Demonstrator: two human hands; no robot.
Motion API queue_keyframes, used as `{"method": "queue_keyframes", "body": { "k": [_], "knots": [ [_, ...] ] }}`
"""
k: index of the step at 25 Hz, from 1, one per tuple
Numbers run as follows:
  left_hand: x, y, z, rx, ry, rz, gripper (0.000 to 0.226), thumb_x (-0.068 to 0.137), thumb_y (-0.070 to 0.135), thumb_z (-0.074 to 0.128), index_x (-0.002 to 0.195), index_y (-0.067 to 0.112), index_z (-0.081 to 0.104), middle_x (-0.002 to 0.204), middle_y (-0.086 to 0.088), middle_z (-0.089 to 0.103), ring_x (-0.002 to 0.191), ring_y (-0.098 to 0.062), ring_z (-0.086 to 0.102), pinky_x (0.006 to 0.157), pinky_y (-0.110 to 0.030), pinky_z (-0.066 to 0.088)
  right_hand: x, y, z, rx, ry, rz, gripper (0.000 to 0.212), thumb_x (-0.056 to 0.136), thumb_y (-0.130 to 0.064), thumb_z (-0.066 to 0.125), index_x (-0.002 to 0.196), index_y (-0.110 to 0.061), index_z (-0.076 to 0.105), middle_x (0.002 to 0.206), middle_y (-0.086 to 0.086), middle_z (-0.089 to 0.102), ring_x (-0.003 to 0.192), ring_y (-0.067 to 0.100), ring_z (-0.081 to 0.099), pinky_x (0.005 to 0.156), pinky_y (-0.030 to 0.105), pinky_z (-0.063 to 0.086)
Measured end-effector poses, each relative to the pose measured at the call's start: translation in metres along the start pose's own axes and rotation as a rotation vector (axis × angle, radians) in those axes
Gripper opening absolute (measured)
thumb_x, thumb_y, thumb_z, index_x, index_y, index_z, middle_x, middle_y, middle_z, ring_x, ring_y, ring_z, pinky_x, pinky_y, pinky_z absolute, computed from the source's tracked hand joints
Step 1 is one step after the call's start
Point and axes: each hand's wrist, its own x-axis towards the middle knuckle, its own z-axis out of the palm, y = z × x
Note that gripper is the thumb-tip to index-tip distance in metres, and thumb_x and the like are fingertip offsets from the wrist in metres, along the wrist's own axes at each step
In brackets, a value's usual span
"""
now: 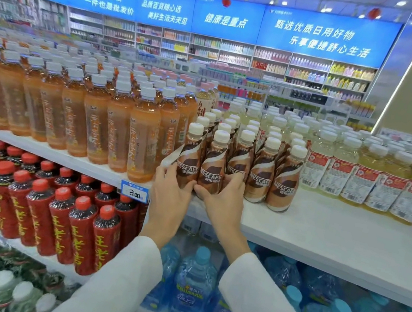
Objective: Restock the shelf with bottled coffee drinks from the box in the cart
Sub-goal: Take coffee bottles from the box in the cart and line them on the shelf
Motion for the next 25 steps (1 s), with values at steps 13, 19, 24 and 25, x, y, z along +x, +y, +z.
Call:
{"method": "queue_keyframes", "body": {
  "k": [13,19,24,25],
  "knots": [
    [-0.0022,-0.0036,0.0079,-0.071,0.034,-0.034,0.039,0.092,0.021,0.074,0.122,0.011,0.051,0.122,-0.007,0.050,0.105,-0.027,0.060,0.087,-0.046,0.053,-0.0047,0.0013,0.0060,0.025,0.001,-0.034,0.054,0.076,-0.026,0.087,0.110,-0.023,0.046,0.113,-0.005,0.049,0.105,0.015,0.058,0.092,0.039,0.054],
    [-0.0047,-0.0001,0.0088,-0.087,0.046,-0.054,0.036,0.093,0.022,0.072,0.119,0.012,0.050,0.117,-0.006,0.053,0.102,-0.023,0.056,0.087,-0.041,0.051,-0.0065,0.0016,0.0064,0.021,-0.014,-0.038,0.055,0.078,-0.025,0.086,0.114,-0.023,0.044,0.120,0.000,0.048,0.109,0.017,0.057,0.094,0.043,0.054],
    [-0.0065,0.0041,0.0049,-0.072,0.012,-0.088,0.037,0.094,0.021,0.071,0.123,0.012,0.048,0.121,-0.007,0.052,0.105,-0.023,0.056,0.086,-0.034,0.048,-0.0090,-0.0033,0.0029,0.047,-0.054,0.006,0.055,0.081,-0.026,0.082,0.120,-0.022,0.043,0.123,0.001,0.051,0.112,0.019,0.057,0.097,0.044,0.052],
    [-0.0071,0.0052,0.0037,-0.066,-0.001,-0.100,0.037,0.094,0.021,0.070,0.123,0.011,0.049,0.122,-0.008,0.052,0.106,-0.024,0.056,0.086,-0.034,0.047,-0.0095,-0.0051,0.0009,0.049,-0.070,0.020,0.057,0.082,-0.026,0.082,0.123,-0.021,0.044,0.125,0.003,0.051,0.114,0.020,0.056,0.099,0.044,0.052]
  ]
}}
